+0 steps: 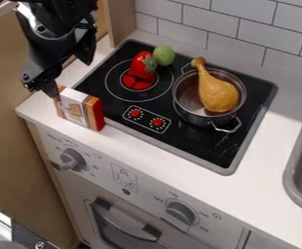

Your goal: Place the box in the pot on the left burner

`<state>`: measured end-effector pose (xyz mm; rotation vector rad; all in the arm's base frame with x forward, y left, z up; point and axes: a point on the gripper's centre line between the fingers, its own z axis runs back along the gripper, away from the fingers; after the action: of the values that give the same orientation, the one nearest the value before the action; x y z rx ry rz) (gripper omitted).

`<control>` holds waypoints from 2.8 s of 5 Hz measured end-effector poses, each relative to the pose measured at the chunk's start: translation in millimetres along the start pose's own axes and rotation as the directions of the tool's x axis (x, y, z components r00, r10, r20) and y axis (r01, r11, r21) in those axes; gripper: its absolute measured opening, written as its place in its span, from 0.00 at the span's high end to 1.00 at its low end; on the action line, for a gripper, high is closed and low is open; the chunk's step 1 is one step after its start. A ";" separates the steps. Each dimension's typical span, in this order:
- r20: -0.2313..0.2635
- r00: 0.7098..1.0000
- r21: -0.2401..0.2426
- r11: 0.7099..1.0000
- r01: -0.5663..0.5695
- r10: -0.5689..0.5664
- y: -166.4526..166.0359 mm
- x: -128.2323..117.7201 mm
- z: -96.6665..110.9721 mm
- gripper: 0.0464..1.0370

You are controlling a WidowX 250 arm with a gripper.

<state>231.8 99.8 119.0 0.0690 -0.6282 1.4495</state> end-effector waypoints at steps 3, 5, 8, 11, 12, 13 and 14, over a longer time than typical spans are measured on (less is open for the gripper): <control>-0.097 0.992 -0.068 0.994 -0.082 0.075 -5.8 -1.6 -23.6 0.04; -0.075 0.995 -0.082 0.994 -0.078 0.072 -5.5 -4.7 -35.9 0.04; -0.105 0.978 0.055 0.983 -0.174 0.179 -0.1 -9.6 -45.5 0.04; -0.114 0.976 0.022 0.983 -0.184 0.185 -5.3 -13.6 -59.1 0.04; -0.103 0.978 0.034 0.983 -0.179 0.181 -0.9 -15.3 -68.5 0.04; -0.093 0.982 0.029 0.986 -0.164 0.166 2.0 -13.8 -71.7 0.04; -0.095 0.981 0.026 0.985 -0.168 0.170 6.9 -13.2 -74.4 0.04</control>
<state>252.0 119.6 48.7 -0.0416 -0.5516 1.6130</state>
